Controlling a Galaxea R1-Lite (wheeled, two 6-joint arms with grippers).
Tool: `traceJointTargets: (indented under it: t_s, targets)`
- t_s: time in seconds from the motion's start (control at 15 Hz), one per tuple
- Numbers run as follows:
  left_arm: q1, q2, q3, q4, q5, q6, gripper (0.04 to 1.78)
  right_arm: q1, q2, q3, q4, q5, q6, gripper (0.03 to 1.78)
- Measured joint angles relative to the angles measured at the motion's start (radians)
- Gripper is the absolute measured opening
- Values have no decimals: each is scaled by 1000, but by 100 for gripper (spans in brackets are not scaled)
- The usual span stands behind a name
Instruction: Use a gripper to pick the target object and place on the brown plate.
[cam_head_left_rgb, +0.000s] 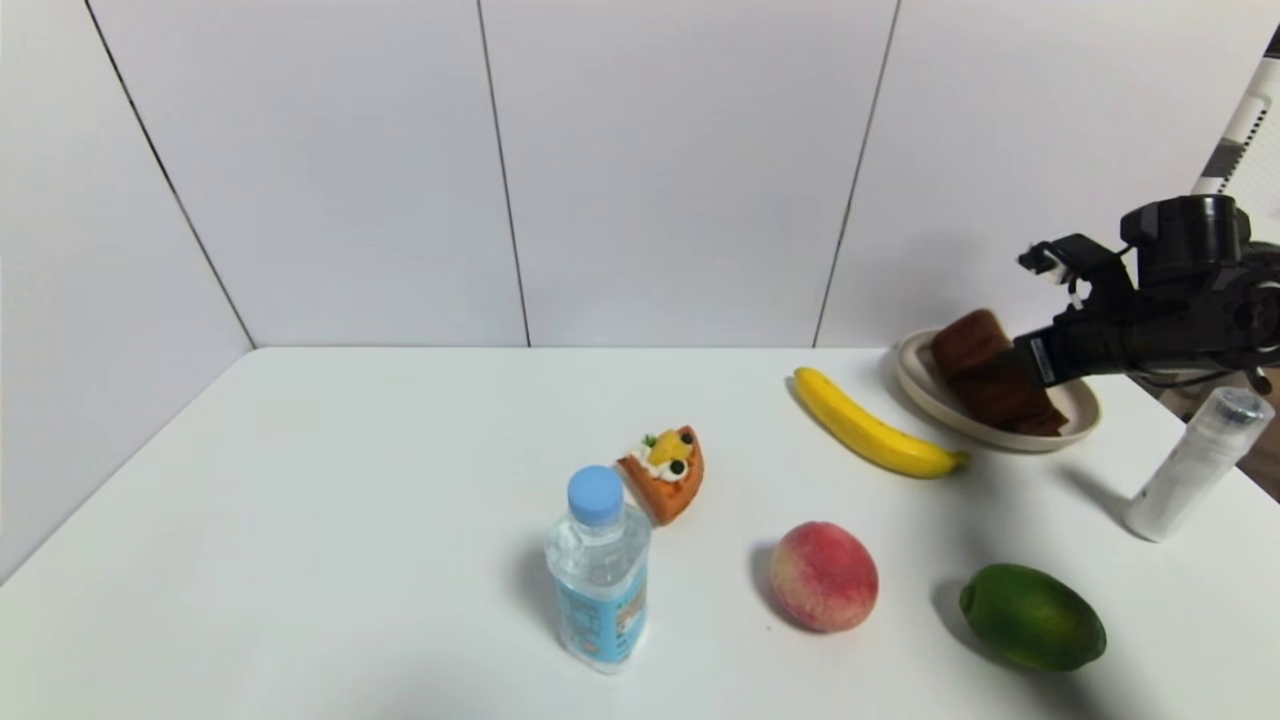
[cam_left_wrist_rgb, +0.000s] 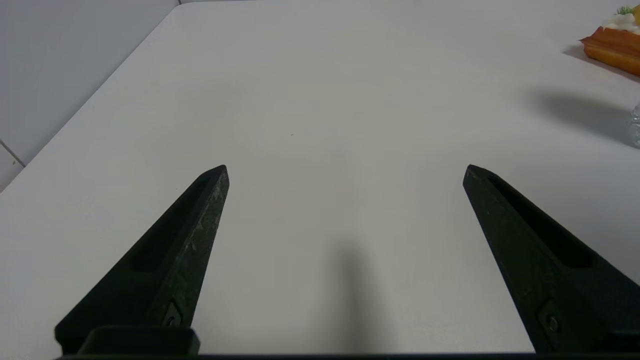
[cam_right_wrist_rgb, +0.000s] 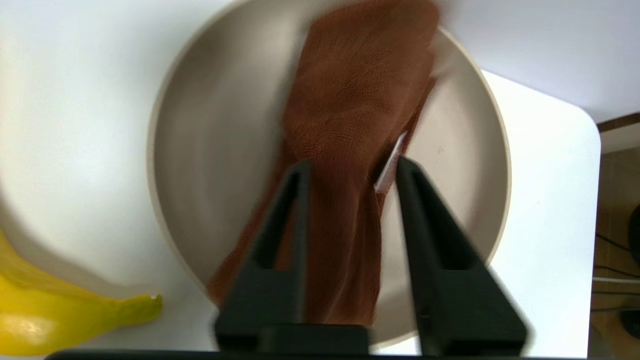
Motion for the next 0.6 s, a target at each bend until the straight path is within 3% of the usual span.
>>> traceJointTargets:
  t_s: [0.27, 0.6]
  targets:
    - [0, 0, 0, 0, 0, 0, 169, 2, -3, -17, -10, 1, -1, 108]
    - [0, 0, 0, 0, 0, 0, 169, 8, -90, -49, -1, 30, 33, 138]
